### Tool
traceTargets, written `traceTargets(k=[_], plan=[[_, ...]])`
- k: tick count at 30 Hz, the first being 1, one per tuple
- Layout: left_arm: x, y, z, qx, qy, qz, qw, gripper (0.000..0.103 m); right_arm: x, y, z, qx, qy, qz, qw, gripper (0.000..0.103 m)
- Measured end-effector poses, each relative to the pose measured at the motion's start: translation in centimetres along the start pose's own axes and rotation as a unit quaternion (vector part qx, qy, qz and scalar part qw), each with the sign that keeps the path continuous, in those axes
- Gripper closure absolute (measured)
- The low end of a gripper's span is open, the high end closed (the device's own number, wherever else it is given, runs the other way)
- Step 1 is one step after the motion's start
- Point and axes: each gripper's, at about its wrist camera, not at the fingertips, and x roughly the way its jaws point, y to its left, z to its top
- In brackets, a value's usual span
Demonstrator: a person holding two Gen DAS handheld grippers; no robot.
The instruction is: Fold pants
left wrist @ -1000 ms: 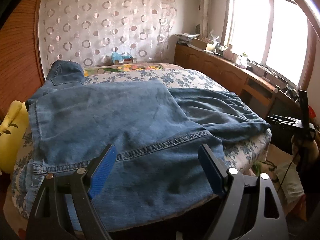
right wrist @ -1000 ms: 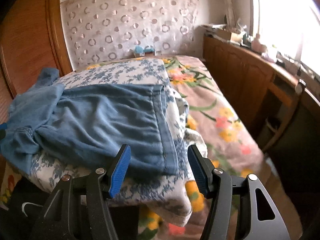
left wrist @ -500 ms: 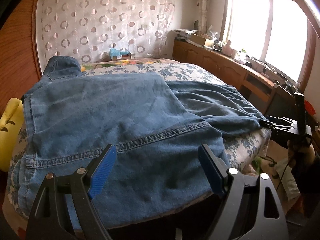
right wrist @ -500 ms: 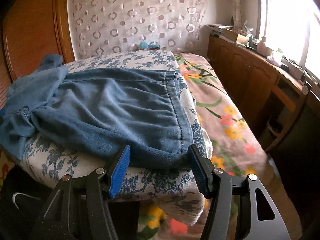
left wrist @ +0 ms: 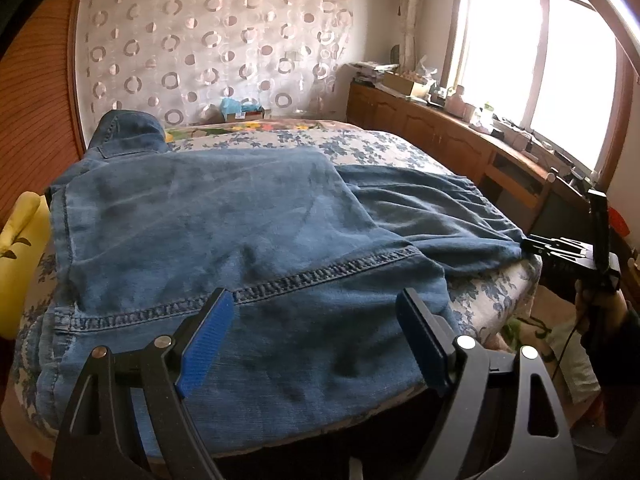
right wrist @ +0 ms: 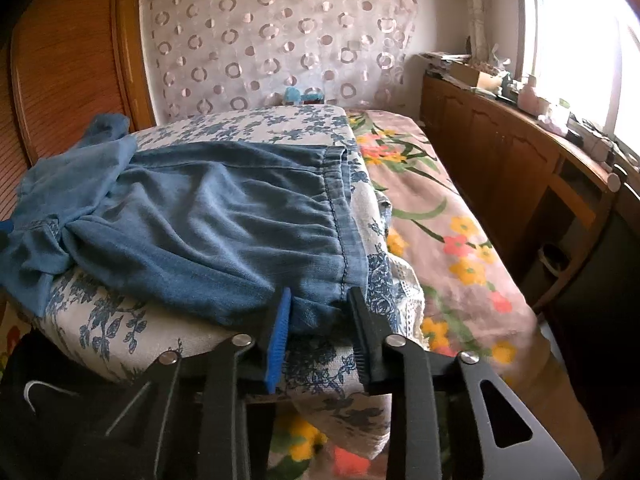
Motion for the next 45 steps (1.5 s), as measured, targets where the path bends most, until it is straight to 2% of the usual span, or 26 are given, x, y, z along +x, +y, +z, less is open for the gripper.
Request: traceTargets(k=[3, 5, 8, 17, 26, 32, 35, 36, 40, 45], plan=[[0.0, 0.1, 0.0, 0.000, 0.000, 0.000, 1.0000, 0.019, -0.1, 0.5, 0.4, -0.011, -0.005, -0.004, 1.000, 0.091], [0.0, 0.1, 0.1, 0.001, -0.002, 0.001, 1.0000, 0.019, -0.3, 1.1, 0.9, -0.016, -0.016, -0.011, 1.000, 0.094], [-0.2, 0.5, 0.1, -0.001, -0.005, 0.002, 1.0000, 0.019, -1.1, 1.7, 2.2, -0.015, -0.038, -0.011, 0.999, 0.095], [-0.6, 1.5, 0.0, -0.012, -0.012, 0.007, 0.9998, 0.019, -4.0, 5.4, 7.6, -0.046, -0.104, 0.041, 0.993, 0.095], [-1.9, 3.6, -0.3, -0.034, -0.021, 0.016, 0.9991, 0.019, -5.6, 13.7, 12.5, -0.133, -0.156, 0.092, 0.974, 0.095], [-3.3, 5.3, -0.5, -0.050, -0.035, 0.025, 0.9978, 0.019, -6.8, 19.8, 15.5, -0.179, -0.185, 0.155, 0.954, 0.095], [-3.5, 6.2, -0.7, -0.062, -0.036, 0.028, 0.9971, 0.019, -6.6, 22.0, 16.2, -0.191, -0.169, 0.208, 0.944, 0.095], [-3.5, 6.5, -0.7, -0.063, -0.036, 0.028, 0.9969, 0.019, -6.2, 22.6, 16.5, -0.194, -0.162, 0.213, 0.944, 0.089], [-3.4, 6.7, -1.0, -0.067, -0.034, 0.029, 0.9968, 0.019, -5.0, 23.9, 16.4, -0.210, -0.154, 0.210, 0.942, 0.080], [-2.8, 6.8, -1.1, -0.068, -0.027, 0.027, 0.9970, 0.019, -3.7, 22.9, 16.0, -0.203, -0.130, 0.192, 0.951, 0.076]])
